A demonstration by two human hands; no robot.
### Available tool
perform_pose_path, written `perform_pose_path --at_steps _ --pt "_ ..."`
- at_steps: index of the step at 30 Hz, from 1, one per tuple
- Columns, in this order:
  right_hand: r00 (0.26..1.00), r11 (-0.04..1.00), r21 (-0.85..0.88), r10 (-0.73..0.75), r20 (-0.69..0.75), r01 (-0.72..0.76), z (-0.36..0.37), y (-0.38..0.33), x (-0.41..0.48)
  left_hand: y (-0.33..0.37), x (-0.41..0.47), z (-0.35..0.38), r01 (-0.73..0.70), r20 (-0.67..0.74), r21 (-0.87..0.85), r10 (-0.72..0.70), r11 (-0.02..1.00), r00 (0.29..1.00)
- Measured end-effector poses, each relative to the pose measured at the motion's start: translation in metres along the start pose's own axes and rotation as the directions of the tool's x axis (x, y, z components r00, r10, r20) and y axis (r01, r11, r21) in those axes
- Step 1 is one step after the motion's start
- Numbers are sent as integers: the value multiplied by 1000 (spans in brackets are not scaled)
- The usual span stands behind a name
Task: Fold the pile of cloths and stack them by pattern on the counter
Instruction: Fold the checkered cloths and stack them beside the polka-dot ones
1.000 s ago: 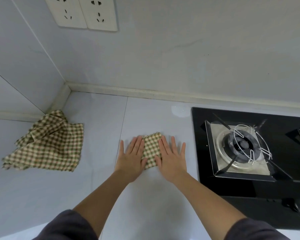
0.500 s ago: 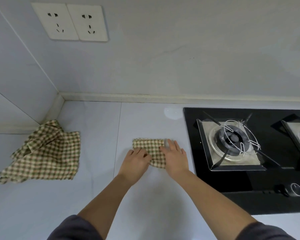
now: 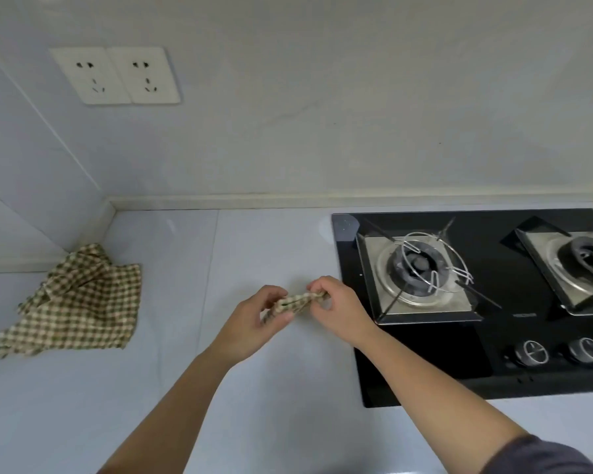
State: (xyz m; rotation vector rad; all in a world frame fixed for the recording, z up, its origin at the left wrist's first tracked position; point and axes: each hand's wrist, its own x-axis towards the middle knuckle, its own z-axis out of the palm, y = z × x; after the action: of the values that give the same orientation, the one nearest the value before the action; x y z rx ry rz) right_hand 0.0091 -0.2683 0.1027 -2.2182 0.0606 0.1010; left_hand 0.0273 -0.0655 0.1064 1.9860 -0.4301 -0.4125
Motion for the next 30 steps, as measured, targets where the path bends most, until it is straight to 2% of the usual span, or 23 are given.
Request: perform_pose_path --at_steps 3,6,8,11,13,15,18,21,25,27,30 --pt "997 981 181 72 0 -71 -46 4 -21 38 8 41 11 -95 -9 -12 1000 995" --pt "988 931 344 146 -45 -122 -108 23 -51 87 19 94 54 -201 -151 -85 987 976" --pt "961 804 546 278 2 -234 -155 49 -80 124 25 140 88 -220 -253 -145 964 965" --pt "909 525 770 381 167 -361 -223 98 -130 177 30 219 166 -217 -361 -255 918 942" --pt "893 422 832 414 175 -359 -259 126 -159 206 32 268 192 -189 -414 -290 890 938" --pt "879 354 883 462 120 -307 -301 152 -184 240 37 320 199 -144 -453 -292 869 945" --pt "848 300 912 522 88 -279 -359 187 -212 280 49 384 225 -93 -462 -299 858 950" --pt "821 271 900 551 147 -343 -411 226 -229 311 75 437 250 -59 -489 -317 836 947" --pt "812 313 897 578 81 -312 -475 278 -226 341 121 499 301 33 -566 -343 768 939" --pt "791 318 900 610 46 -298 -511 308 -218 351 150 538 332 112 -529 -324 781 939" --pt "770 324 875 632 83 -360 -561 350 -207 365 194 591 359 109 -457 -349 814 931"
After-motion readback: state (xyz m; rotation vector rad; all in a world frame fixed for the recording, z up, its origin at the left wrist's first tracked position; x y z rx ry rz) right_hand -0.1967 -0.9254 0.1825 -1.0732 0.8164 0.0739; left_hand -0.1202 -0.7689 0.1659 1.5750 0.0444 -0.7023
